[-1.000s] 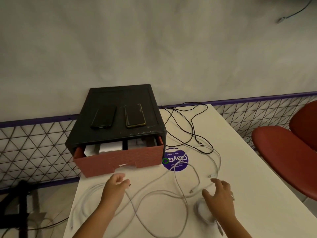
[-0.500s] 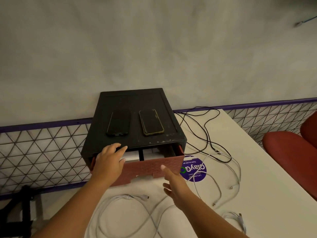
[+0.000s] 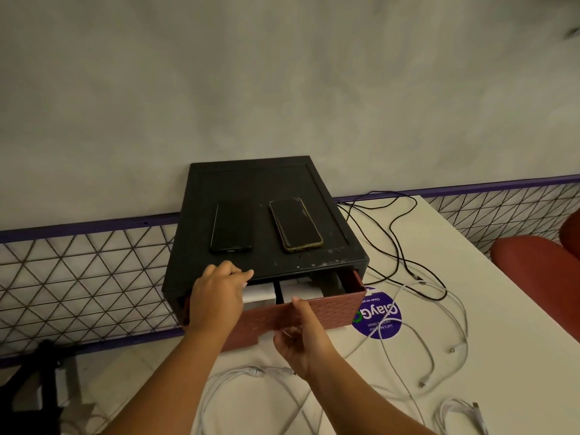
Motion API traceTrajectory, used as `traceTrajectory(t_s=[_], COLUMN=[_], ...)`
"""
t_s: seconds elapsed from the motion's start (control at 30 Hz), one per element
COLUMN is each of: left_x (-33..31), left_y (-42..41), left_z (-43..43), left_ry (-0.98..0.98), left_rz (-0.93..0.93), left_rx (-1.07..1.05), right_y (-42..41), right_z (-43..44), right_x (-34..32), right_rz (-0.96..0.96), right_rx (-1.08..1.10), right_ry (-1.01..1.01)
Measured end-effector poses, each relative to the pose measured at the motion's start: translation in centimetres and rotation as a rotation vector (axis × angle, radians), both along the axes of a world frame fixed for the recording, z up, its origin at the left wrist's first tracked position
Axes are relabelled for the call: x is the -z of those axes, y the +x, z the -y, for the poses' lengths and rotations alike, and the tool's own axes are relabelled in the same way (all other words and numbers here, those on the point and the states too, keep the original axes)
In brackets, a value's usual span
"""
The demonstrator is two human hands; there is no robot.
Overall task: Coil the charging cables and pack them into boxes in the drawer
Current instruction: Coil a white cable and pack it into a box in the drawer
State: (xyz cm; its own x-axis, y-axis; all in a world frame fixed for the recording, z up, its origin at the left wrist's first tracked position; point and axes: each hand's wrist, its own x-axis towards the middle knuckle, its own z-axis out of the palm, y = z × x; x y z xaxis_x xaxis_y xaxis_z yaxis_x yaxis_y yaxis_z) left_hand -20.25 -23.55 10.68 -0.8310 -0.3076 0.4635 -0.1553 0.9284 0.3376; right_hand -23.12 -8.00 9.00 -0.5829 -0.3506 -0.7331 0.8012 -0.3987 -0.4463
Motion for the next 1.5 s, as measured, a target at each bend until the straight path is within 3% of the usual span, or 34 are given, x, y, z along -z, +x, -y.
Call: traceTrajectory(t_s=[0.73, 0.9, 1.03, 1.13, 1.27, 1.33, 1.5], left_x=[0.1, 0.2, 0.8, 0.8, 1.1, 1.3, -0.3], left_y=[0.4, 1.2, 2.3, 2.2, 3.0, 3.7, 4.3], left_z=[-1.6, -3.6, -6.9, -7.8, -8.5, -9.3, -11.3], left_ry=[0.077, 0.054, 0.093, 0.112, 0.334, 0.399, 0.563], left_rz=[0.028, 0.129, 0.257, 0.505, 0.758, 0.786, 0.639], left_rx=[-0.1, -0.135, -0.05, -0.208, -0.354, -0.384, -0.386], right_y=[11.8, 12.1, 12.1, 11.2, 8.8, 8.1, 6.3], right_z=[-8.0, -9.4, -11.6, -13.7, -16.6, -17.4, -19.4], right_x=[1.1, 0.7, 0.6, 0.2, -0.1, -0.6, -1.8], right_rz=[0.179, 0.183, 0.078, -0.014, -0.21, -0.304, -0.512], right_rx=[0.045, -0.092, -0.092, 0.074, 0.235, 0.213, 0.186], right_ry=[-0.038, 0.117, 0.282, 0.405, 0.501, 0.531, 0.521])
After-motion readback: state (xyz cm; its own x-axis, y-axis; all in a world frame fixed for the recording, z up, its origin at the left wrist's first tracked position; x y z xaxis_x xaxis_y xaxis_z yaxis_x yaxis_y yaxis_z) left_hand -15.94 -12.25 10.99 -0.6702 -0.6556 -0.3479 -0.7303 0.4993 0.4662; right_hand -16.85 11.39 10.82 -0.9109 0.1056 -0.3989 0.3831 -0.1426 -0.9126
